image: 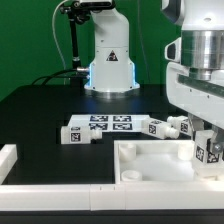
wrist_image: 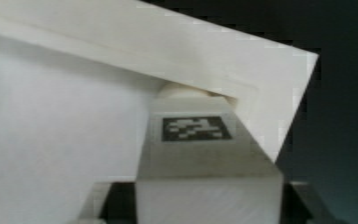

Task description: Assemble one leg

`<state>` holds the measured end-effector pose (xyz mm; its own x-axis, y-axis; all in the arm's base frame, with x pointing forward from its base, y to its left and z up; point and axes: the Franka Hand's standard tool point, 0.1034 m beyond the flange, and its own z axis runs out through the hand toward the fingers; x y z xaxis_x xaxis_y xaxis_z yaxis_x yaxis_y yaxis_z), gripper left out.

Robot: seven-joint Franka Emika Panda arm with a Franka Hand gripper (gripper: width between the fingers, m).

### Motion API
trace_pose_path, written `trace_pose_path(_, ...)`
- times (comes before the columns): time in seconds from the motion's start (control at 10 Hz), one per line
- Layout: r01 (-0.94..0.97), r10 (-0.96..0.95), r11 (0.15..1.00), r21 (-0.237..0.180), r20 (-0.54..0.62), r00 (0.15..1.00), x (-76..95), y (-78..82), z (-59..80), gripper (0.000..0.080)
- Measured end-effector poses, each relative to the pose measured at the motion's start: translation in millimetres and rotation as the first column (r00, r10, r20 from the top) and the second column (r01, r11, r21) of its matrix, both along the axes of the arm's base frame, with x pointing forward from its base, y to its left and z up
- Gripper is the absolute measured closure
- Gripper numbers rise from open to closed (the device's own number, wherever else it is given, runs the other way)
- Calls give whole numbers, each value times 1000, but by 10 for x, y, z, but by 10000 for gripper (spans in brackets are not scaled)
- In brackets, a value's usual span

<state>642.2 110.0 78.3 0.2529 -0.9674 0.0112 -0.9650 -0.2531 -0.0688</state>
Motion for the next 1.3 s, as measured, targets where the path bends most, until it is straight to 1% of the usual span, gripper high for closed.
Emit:
trace_pose_path(0.1,23,-23,1000,14,0,1000,2,-15,-1,514)
trace_pose_path(0.2,11,-11,1000,13,-1,1000,-1,-14,-5,512)
trace_pose_path(0.3,-62,62,998,3,0,998,-4,3,-4,512)
trace_pose_path(0.4,-220,220,975,-17,4,975,-11,75,-6,327)
trace_pose_path(0.5,-343,343,939,-28,16,939,-7,116,-13,210)
trace_pose_path(0.6,-498,499,866,-46,8,867,-21,145,-9,169)
trace_pose_path(0.7,-578,579,814,-51,5,815,-26,160,-2,169)
trace_pose_path(0.8,-579,580,813,-52,4,814,-26,145,-13,153)
trace_pose_path(1.0,-704,705,707,-68,-9,709,-23,125,-14,153)
trace_pose_path(1.1,-851,853,516,-96,-32,521,-3,86,-10,151)
trace_pose_path(1.2,-932,937,340,-124,-41,347,7,69,-30,151)
trace_pose_path(1.3,-954,959,271,-129,-50,279,-15,60,-59,151)
